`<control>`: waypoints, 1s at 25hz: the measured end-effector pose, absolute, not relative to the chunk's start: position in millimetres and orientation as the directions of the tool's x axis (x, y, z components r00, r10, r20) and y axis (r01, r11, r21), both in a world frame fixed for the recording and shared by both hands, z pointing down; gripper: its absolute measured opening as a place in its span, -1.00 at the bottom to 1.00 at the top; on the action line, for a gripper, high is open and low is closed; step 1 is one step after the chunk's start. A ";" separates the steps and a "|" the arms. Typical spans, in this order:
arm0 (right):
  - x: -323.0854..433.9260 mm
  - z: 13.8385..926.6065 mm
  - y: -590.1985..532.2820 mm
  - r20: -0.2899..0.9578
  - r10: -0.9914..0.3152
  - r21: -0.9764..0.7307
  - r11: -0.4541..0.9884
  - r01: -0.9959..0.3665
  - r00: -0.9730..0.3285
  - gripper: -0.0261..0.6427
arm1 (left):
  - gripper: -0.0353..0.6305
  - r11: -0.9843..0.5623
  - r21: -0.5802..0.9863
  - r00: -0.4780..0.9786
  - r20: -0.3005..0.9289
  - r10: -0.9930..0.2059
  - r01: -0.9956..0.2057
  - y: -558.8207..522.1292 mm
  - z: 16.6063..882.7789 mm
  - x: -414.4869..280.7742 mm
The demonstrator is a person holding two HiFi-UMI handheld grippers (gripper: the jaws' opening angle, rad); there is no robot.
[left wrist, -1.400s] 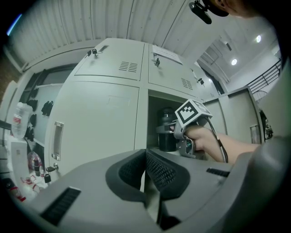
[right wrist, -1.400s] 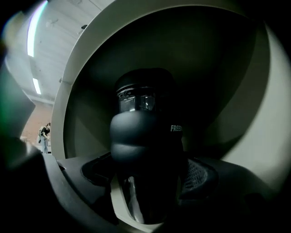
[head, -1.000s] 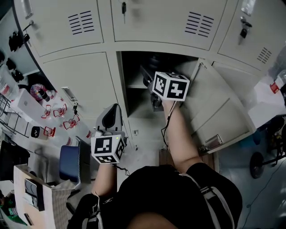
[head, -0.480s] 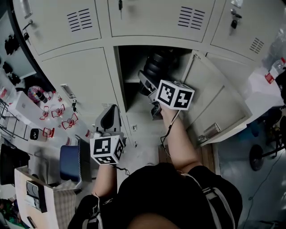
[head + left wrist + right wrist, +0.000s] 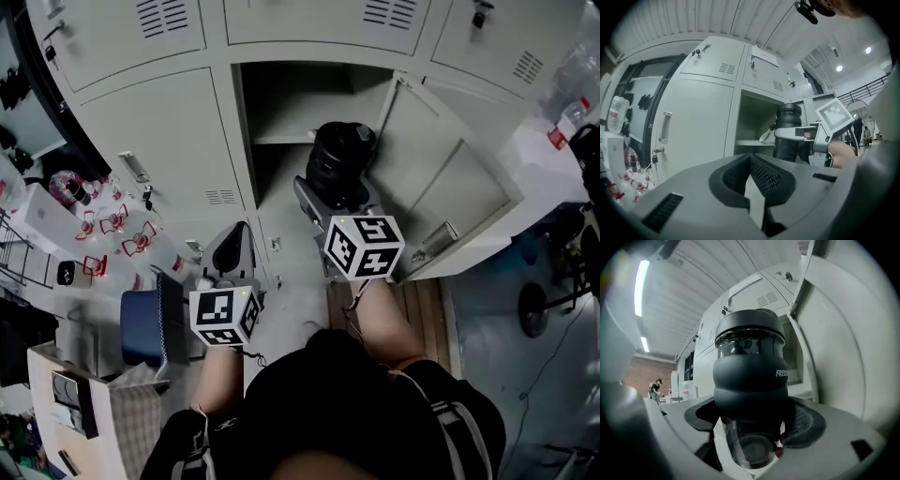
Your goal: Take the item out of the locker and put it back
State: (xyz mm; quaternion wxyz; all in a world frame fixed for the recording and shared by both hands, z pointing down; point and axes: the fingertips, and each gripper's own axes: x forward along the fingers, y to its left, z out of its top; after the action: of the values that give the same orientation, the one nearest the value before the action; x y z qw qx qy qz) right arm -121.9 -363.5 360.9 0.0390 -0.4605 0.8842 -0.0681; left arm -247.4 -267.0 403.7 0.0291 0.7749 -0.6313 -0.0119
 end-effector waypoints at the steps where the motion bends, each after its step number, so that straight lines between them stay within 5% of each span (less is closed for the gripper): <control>1: -119.5 365.6 -354.9 -0.008 -0.822 -0.139 0.565 -0.813 -0.570 0.35 | -0.86 -0.205 0.061 0.207 0.025 -0.978 -0.977 -263.5 406.6 -244.7; 17: -102.5 385.4 -318.3 0.015 -0.807 -0.097 0.586 -0.804 -0.590 0.35 | -0.86 -0.235 0.035 0.236 0.011 -0.972 -0.971 -250.8 401.9 -212.9; 25: -131.0 365.9 -345.9 -0.018 -0.743 -0.283 0.646 -0.709 -0.670 0.35 | -0.86 -0.177 0.030 0.176 -0.011 -0.984 -0.984 -250.9 393.9 -236.9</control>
State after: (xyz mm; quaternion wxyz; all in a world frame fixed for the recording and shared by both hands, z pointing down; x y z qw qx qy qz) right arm -131.0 -345.9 365.9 0.0663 -0.4011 0.9048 -0.1271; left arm -236.9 -250.9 393.9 0.0077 0.7669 -0.6415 -0.0138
